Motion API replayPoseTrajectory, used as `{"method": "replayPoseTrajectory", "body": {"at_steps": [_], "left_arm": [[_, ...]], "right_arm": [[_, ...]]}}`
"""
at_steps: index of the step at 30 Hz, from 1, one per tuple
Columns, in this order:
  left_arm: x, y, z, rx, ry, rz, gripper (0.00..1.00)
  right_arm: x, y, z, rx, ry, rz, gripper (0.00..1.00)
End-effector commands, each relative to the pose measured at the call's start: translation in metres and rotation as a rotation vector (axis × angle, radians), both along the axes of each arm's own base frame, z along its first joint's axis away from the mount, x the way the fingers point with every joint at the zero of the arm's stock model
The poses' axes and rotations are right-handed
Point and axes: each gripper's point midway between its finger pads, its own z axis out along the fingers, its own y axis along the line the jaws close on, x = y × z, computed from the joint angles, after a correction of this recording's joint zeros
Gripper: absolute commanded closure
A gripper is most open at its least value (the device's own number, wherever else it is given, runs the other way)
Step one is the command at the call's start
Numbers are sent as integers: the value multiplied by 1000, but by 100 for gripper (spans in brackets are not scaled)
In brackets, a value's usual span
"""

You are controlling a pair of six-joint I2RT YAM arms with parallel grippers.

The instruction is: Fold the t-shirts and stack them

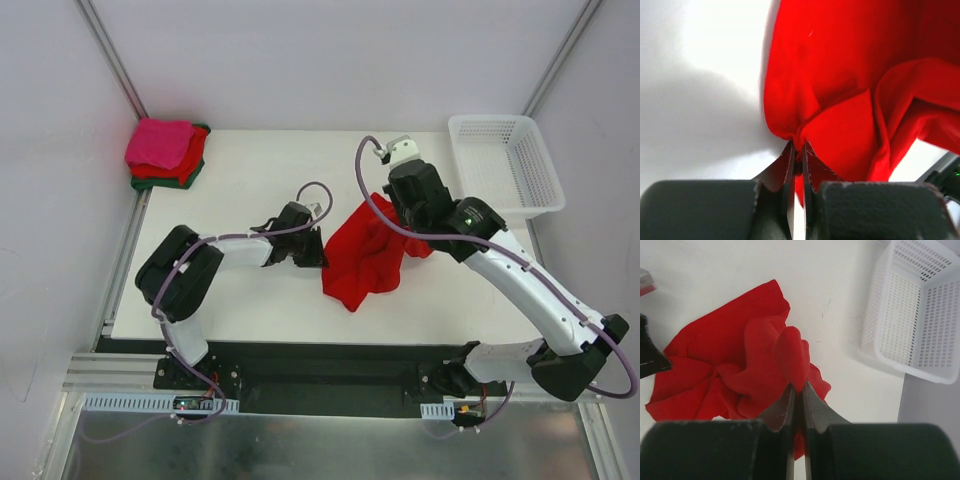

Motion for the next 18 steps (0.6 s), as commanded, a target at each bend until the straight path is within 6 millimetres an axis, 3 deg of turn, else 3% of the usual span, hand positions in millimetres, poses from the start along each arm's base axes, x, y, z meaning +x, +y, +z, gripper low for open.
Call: {"method": "replayPoseTrajectory", "body": {"at_steps": [1, 2, 4, 5, 10, 13, 18], "left_arm": [[-4, 33, 37, 101, -115, 25, 100], [-4, 38, 59, 87, -160, 36, 100], [-5, 54, 75, 113, -184, 57, 100], [-5, 59, 97, 93, -232, 69, 100], [-9, 105, 159, 126, -351, 139, 100], [-12, 128, 192, 121, -422, 178, 100], [-17, 162, 226, 191, -493, 241, 100]], "right_arm": [[-5, -24, 26, 45, -96, -85, 99], [-6, -27, 27, 47, -104, -94, 99], [-7, -33, 28, 48, -119, -114, 99], [-10, -37, 31, 56, -131, -121, 99], [-18, -57, 41, 69, -192, -179, 99], [-25, -71, 55, 93, -247, -212, 99], [-37, -92, 75, 140, -332, -252, 98]]}}
